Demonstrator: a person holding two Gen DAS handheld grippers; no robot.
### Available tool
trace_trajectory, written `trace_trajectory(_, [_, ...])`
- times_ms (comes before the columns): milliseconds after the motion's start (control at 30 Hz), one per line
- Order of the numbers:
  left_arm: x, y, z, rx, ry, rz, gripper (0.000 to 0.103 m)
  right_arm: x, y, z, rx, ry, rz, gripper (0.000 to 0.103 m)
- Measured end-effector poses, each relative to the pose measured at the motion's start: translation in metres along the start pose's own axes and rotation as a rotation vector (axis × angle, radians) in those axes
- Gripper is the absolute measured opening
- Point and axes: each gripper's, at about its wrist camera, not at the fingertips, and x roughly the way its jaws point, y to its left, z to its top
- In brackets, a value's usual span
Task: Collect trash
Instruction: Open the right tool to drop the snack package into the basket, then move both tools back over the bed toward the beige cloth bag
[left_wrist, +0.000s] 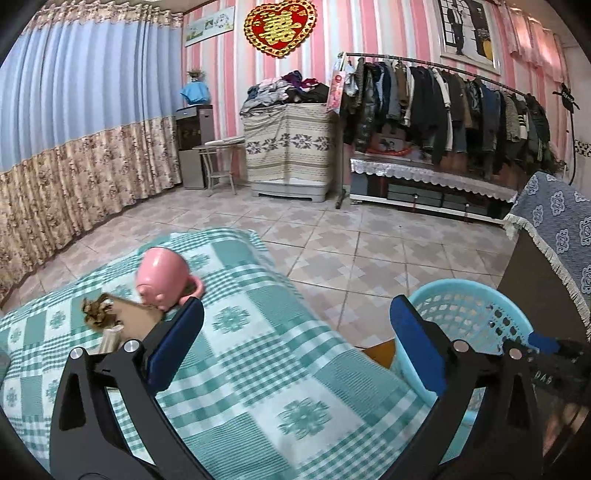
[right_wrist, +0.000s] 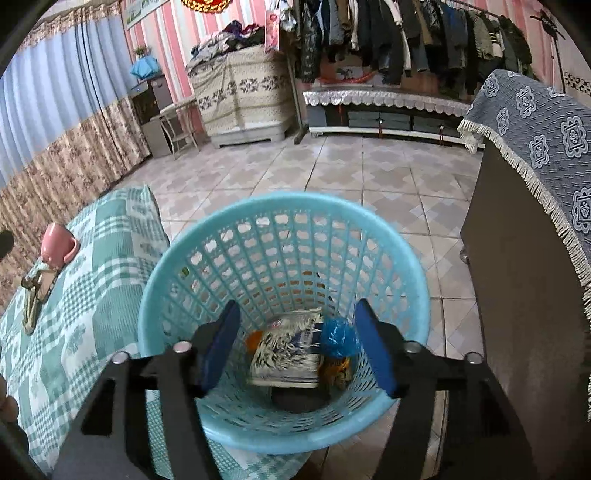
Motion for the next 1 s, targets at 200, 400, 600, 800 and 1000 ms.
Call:
trace_trajectory(200, [-0.014, 0.025, -0.007, -0.047, -0.003, 0.031, 0.097, -0.014, 0.014, 0.003, -0.046, -0.086, -0.043, 0.086])
trace_trajectory(400, [-0.024, 0.049, -0.017, -0.074, -0.002, 0.08, 0.097, -0.033, 0.026, 0.006, -0.072, -0.177, -0.008, 0.088])
trace_trajectory(600, [-0.04, 0.073, -0.022, -0.106, -0.006, 0.113, 0.097, -0.044, 0.051, 0.0, -0.149, -0.214, 0.008, 0.093])
trace_trajectory(800, [-0.056, 0.094, -0.028, -0.115, -0.019, 0.155, 0.098, -0.051, 0.076, -0.008, -0.206, -0.227, 0.053, 0.096])
trace_trajectory(1000, [-0.066, 0.122, -0.035, -0.145, -0.022, 0.199, 0.098, -0.056, 0.104, -0.016, -0.241, -0.236, 0.108, 0.097])
